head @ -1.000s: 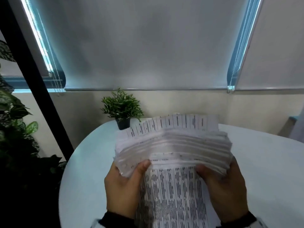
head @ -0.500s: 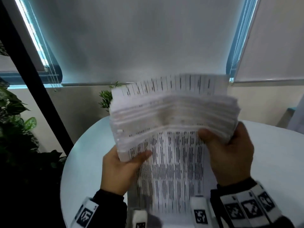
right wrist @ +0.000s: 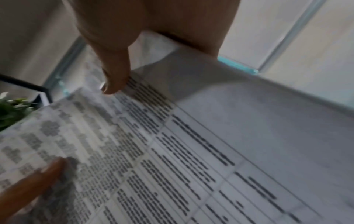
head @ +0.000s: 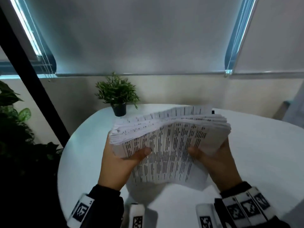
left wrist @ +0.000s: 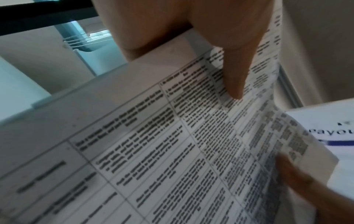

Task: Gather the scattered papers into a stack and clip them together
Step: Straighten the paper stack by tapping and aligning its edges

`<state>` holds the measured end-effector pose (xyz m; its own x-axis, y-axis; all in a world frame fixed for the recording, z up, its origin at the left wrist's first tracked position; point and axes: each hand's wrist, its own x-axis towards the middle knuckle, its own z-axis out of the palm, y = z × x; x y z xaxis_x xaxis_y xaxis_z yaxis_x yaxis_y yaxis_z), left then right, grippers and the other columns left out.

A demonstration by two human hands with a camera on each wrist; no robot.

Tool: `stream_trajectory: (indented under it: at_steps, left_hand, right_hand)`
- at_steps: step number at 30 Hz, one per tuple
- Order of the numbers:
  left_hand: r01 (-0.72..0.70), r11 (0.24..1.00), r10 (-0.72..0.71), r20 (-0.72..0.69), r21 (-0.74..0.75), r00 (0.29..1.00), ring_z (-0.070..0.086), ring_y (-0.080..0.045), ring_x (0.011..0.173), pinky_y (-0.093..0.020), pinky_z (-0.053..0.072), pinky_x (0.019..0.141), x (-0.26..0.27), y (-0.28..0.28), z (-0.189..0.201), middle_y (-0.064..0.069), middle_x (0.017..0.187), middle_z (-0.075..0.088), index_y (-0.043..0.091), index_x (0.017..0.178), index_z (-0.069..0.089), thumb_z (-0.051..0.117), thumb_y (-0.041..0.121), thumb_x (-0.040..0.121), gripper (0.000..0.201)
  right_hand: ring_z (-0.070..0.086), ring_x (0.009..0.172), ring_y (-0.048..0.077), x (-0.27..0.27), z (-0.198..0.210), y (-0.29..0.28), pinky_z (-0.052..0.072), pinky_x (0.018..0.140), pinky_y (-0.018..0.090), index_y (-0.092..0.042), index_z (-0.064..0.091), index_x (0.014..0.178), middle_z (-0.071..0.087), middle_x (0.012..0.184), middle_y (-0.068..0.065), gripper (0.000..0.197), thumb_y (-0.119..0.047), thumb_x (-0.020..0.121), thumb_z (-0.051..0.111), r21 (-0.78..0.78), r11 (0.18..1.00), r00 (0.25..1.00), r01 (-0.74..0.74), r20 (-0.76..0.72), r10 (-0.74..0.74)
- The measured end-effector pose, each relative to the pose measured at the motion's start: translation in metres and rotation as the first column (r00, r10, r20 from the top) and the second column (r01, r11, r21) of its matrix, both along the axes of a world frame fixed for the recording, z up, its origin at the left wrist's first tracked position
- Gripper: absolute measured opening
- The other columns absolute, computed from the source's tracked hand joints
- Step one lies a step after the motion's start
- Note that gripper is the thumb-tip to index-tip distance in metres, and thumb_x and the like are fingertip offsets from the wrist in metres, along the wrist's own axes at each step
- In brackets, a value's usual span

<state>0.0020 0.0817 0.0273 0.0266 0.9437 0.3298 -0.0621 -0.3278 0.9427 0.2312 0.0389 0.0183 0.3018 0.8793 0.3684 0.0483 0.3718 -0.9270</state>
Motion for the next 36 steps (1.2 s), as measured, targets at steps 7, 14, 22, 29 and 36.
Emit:
stream_trajectory:
  at_steps: [7, 14, 22, 29, 36]
  left_hand:
    - [0.077, 0.997, -0.077, 0.012, -0.023, 0.997, 0.073, -0.012, 0.077, -0.019, 0.056, 0.062, 0.005, 0.015, 0.016, 0.006, 0.082, 0.076, 0.017, 0.089, 0.071, 0.081, -0.001, 0.059, 0.037]
    - [0.144, 0.988, -0.143, 0.027, -0.063, 0.989, 0.072, -0.009, 0.081, -0.015, 0.054, 0.06, 0.001, 0.019, 0.021, 0.008, 0.09, 0.076, 0.014, 0.102, 0.065, 0.079, 0.009, 0.055, 0.049]
    - [0.074, 0.997, -0.075, -0.043, -0.027, 0.996, 0.067, 0.004, 0.062, -0.007, 0.047, 0.051, 0.01, 0.018, 0.027, 0.02, 0.068, 0.072, 0.016, 0.088, 0.061, 0.074, -0.02, 0.063, 0.046]
    - [0.066, 0.998, -0.065, 0.06, -0.015, 0.996, 0.068, -0.001, 0.061, -0.011, 0.05, 0.052, 0.013, 0.016, 0.025, 0.013, 0.067, 0.073, 0.016, 0.084, 0.066, 0.074, -0.022, 0.062, 0.046]
    - [0.084, 0.996, -0.085, 0.069, 0.013, 0.994, 0.068, 0.001, 0.06, -0.01, 0.049, 0.051, 0.016, 0.007, 0.029, 0.014, 0.066, 0.073, 0.025, 0.064, 0.073, 0.072, -0.005, 0.049, 0.034]
  right_hand:
    - [0.07, 0.094, 0.02, 0.002, 0.011, 0.011, 0.057, 0.071, 0.027, -0.011, 0.059, 0.115, 0.073, 0.103, 0.0, 0.083, -0.042, 0.045, 0.091, 0.018, 0.999, 0.998, -0.051, -0.022, 0.052]
    - [0.042, 0.123, -0.01, 0.007, 0.049, 0.007, 0.04, 0.1, 0.014, -0.027, 0.032, 0.138, 0.043, 0.125, -0.042, 0.105, -0.08, 0.054, 0.064, 0.16, 0.976, 0.933, 0.149, 0.305, -0.192]
    - [0.032, 0.14, 0.024, -0.087, 0.101, 0.011, 0.019, 0.116, 0.042, -0.007, 0.033, 0.144, 0.039, 0.148, 0.009, 0.076, -0.06, 0.089, 0.035, 0.205, 0.972, 0.166, -0.115, 0.969, -0.185]
    - [0.036, 0.138, 0.022, -0.081, 0.094, 0.011, 0.031, 0.111, 0.038, -0.007, 0.036, 0.142, 0.041, 0.147, 0.007, 0.073, -0.057, 0.089, 0.037, 0.147, 0.985, 0.214, -0.094, 0.969, -0.125]
    - [0.031, 0.141, 0.025, -0.076, 0.093, -0.004, 0.017, 0.112, 0.035, -0.005, 0.034, 0.143, 0.032, 0.151, 0.013, 0.072, -0.055, 0.091, 0.036, 0.133, 0.981, 0.149, -0.143, 0.983, -0.112]
